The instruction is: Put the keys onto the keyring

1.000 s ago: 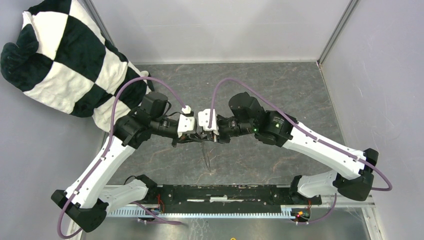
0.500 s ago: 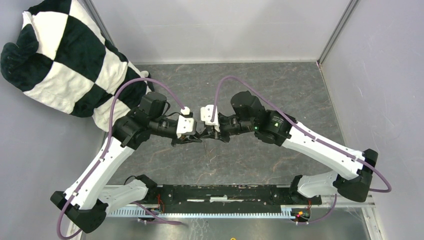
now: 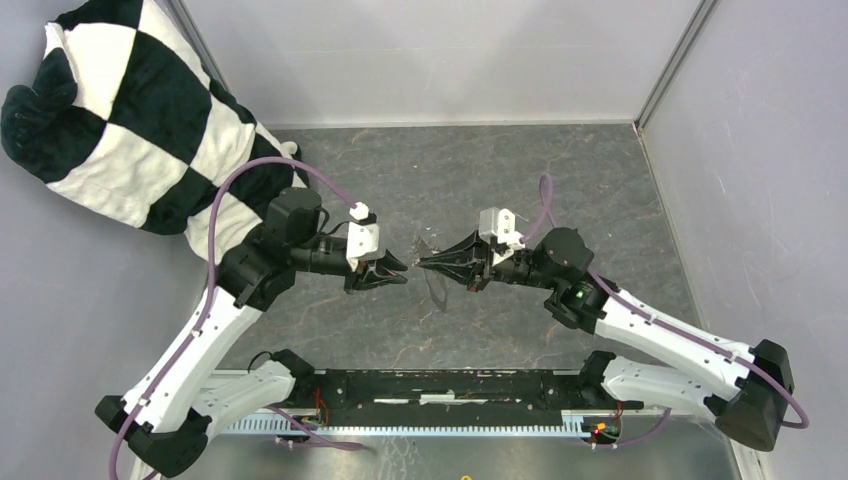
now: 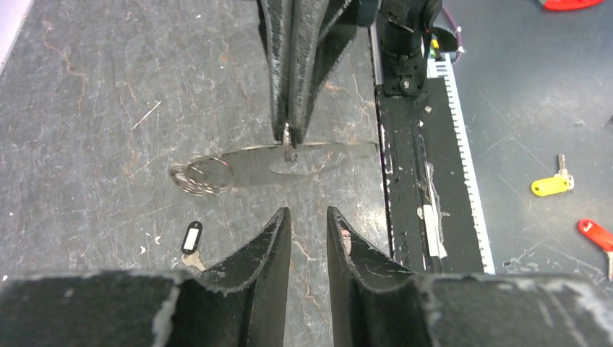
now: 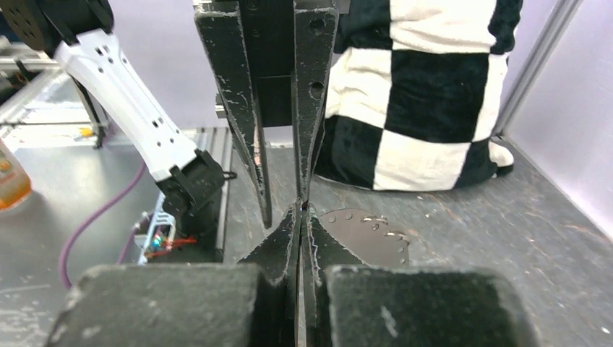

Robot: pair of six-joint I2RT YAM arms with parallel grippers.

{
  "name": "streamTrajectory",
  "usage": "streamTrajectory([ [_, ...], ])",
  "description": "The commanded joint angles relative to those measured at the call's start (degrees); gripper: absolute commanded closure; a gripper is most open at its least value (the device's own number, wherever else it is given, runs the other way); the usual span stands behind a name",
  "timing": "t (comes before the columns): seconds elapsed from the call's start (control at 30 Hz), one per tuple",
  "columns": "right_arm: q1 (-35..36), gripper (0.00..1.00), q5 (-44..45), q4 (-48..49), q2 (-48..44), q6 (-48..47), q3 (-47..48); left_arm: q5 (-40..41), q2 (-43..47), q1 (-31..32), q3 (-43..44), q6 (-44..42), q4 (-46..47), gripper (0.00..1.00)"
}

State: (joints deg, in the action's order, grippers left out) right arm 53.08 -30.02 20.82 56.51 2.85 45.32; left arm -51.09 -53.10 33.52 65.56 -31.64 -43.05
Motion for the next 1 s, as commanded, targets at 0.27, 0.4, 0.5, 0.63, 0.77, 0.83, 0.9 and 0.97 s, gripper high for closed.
streamTrajectory([
  [0.27,-0.17,0.99,-0.91,27.36,0.41,14.28,-6.37,-5.6,1.39,0.27,-3.6,17.17,15.44,0.65],
  [0.4,-0.09,0.99,-1.44,30.52,1.71,16.41,-7.29,-6.48,1.56,0.23,-4.35,19.73,18.81,0.63],
  [0.5,0.02,0.99,-1.69,32.55,2.45,17.44,-7.92,-7.01,1.64,0.25,-5.18,22.82,22.35,0.62],
  [0.63,0.19,0.99,-1.16,33.36,2.89,17.65,-8.47,-8.43,1.56,0.28,-5.42,25.46,24.82,0.61],
  [0.77,0.37,0.99,-0.23,33.94,2.69,17.49,-9.19,-9.13,1.64,0.23,-5.93,25.78,24.91,0.61],
  [0.83,0.44,0.99,-0.08,34.04,2.71,17.44,-9.27,-9.55,1.78,0.28,-6.23,25.83,24.83,0.61],
  [0.9,0.54,0.99,0.3,34.15,2.75,17.43,-9.45,-9.87,1.84,0.26,-6.1,25.95,24.88,0.6],
  [0.97,0.9,0.99,0.34,34.38,2.96,17.39,-9.47,-9.7,1.82,0.31,-5.98,25.91,24.84,0.61],
])
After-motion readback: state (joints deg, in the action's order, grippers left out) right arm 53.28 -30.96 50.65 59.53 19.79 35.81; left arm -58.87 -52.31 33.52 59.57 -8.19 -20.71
